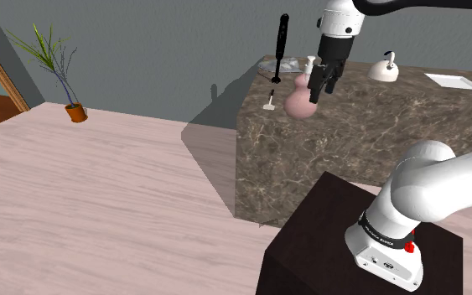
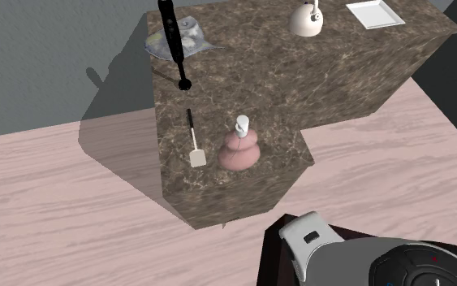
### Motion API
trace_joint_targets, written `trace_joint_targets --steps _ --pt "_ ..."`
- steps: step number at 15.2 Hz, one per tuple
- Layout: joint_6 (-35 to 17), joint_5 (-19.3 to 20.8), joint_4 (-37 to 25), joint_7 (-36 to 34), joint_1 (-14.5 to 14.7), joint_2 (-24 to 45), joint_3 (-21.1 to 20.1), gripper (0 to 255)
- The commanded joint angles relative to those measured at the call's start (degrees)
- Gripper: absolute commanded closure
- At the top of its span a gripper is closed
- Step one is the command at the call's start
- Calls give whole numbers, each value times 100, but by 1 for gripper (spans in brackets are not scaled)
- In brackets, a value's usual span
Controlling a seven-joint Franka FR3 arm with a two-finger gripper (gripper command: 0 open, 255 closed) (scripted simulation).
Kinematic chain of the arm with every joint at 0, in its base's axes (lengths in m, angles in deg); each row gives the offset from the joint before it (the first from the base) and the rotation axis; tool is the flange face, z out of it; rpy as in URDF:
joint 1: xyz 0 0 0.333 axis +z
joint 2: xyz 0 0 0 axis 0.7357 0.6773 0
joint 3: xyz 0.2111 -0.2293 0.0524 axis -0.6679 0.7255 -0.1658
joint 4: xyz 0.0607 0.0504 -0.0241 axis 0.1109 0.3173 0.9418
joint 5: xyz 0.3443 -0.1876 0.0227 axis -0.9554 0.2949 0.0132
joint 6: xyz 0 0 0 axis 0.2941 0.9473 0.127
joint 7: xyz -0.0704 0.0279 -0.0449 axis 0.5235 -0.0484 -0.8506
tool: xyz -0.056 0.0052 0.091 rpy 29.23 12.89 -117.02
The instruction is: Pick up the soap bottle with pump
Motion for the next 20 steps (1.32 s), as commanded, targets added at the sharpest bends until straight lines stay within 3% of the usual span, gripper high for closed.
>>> trace_joint_targets --steps 1,12,20 --pt "0 0 0 0 0 0 0 0" --pt "-1402 725 213 2402 -57 261 1889 0" --pt "-2356 537 -429 4294 440 1266 3491 0"
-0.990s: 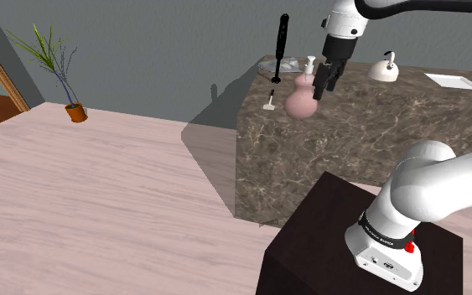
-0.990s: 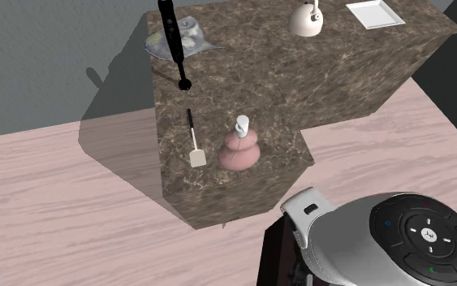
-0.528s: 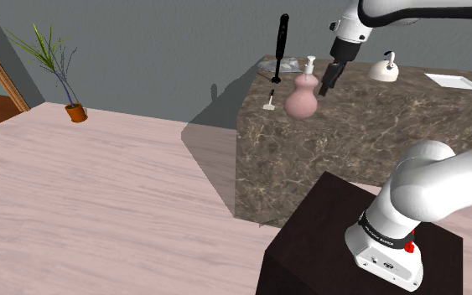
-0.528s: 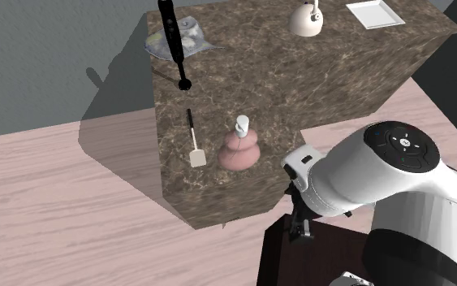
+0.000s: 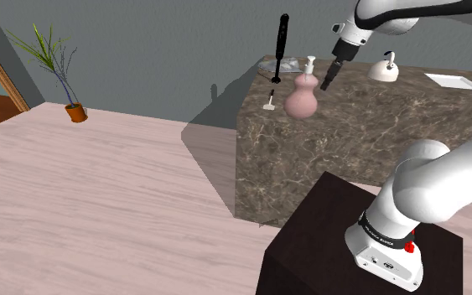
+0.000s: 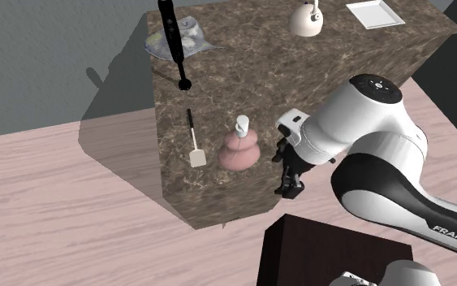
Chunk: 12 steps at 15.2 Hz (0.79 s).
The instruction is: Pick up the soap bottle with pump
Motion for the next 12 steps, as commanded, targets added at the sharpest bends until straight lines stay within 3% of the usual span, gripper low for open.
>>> trace_joint_targets --steps 1,5,8,10,11,12 --pt "-205 -149 -249 572 199 323 478 0" --pt "-484 -757 -867 1715 806 1094 1500 0" --pt "-526 -1572 -1458 2752 1472 1874 2505 0" --pt "-369 -2523 -1941 3675 2071 2698 3457 0" --pt "-88 -3418 -2241 4387 2340 3485 4085 0" --pt "56 -3770 -2347 4645 2236 3807 4136 0"
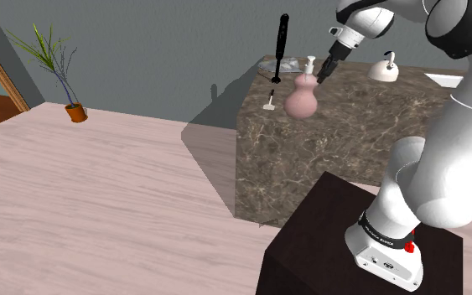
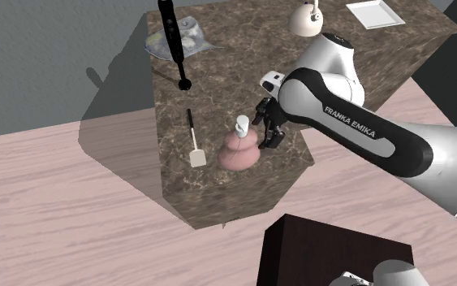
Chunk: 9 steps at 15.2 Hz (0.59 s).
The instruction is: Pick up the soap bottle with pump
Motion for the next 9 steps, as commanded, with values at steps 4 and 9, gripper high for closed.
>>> trace_joint_targets --steps 4,9 --pt "-41 -844 34 724 -191 648 59 0" --pt "-183 -1094 201 958 -316 844 -26 0"
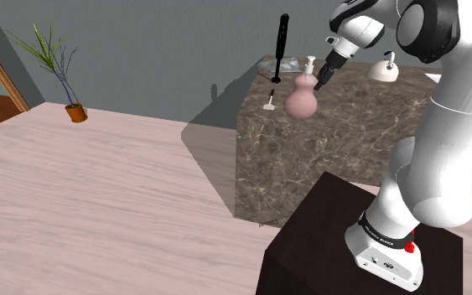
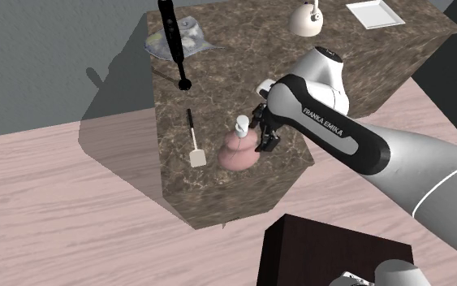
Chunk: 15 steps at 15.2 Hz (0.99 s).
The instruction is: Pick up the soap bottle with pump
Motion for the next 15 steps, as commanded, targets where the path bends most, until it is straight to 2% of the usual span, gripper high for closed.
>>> trace_joint_targets --steps 1,10,15 --pt "-24 -29 24 28 -12 19 -10 255" --pt "-23 -20 23 21 -5 10 -6 255" --pt "179 325 -215 -304 161 -262 102 255"
